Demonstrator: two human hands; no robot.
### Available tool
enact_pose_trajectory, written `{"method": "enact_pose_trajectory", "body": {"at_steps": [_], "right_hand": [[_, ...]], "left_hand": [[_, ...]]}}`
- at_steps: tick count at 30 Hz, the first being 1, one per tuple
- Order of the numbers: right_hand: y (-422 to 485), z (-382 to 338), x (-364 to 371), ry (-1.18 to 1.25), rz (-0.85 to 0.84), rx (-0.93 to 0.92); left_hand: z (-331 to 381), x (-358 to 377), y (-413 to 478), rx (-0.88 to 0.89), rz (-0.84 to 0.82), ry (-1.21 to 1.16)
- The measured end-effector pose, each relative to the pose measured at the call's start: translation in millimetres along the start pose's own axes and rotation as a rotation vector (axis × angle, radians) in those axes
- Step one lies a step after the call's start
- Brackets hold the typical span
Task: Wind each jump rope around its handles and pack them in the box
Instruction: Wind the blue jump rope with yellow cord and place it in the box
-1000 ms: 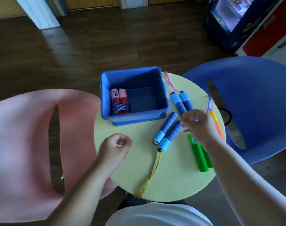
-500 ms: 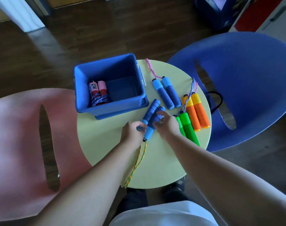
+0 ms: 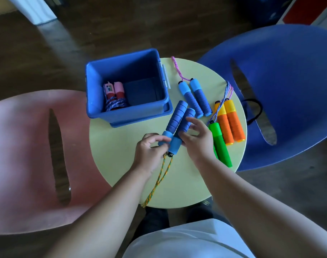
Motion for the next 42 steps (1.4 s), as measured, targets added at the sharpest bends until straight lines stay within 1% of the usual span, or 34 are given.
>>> {"method": "enact_pose_trajectory", "body": {"at_steps": [4,9,15,17,19,21,23,26,28,29,34,37,42], "right_hand": [[-17,-15,-2,0.071,-0.011,-0.044],[-30,-50,-2,0.092,-0.090,-0.128],[-52,-99,-4,0.117,-0.144,-0.245],[-62,-114,-3,0.139,-0.162,-0.280],[-72,-130,-1,0.149,-0.195,-0.321],[-82,-147,3,0.126,-0.256,-0.374],[-91,-164,6,0.070,-0.348,-0.428],[-108,-193,1,-0.025,-0.495,-0.534],[-118,-214,-9,-0.076,-0.549,-0.595],[-120,-223,-13,-0.091,-0.578,-0.591],[-120,-237,-4,-0.183,-0.767,-0.435],[-126,-233,7,-0.223,-0.754,-0.436],[-134,-224,11,-0.081,-0.663,-0.450]], "left_hand": [[17,4,-23,0.099,0.062,-0.040],[42,7,-51,0.204,0.171,-0.081],[84,11,-89,0.325,0.307,-0.010],[98,10,-101,0.364,0.325,-0.007],[107,5,-111,0.362,0.323,-0.039],[118,-3,-119,0.354,0.292,-0.121],[129,-14,-126,0.344,0.224,-0.220],[147,-28,-136,0.316,0.016,-0.351],[158,-38,-143,0.287,-0.109,-0.351],[163,-44,-146,0.275,-0.159,-0.345],[180,-66,-143,0.189,-0.354,-0.261],[190,-77,-134,0.160,-0.443,-0.190],[203,-91,-120,0.141,-0.524,-0.143]]}}
Point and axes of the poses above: each hand's wrist, its own y-axis towards the middle knuckle, its own x-axis out of the palm, z = x × y, the point moved 8 cm from there along y, towards the middle knuckle, and after that the axes turned 14 degrees about -z, right-handed, at the moved point
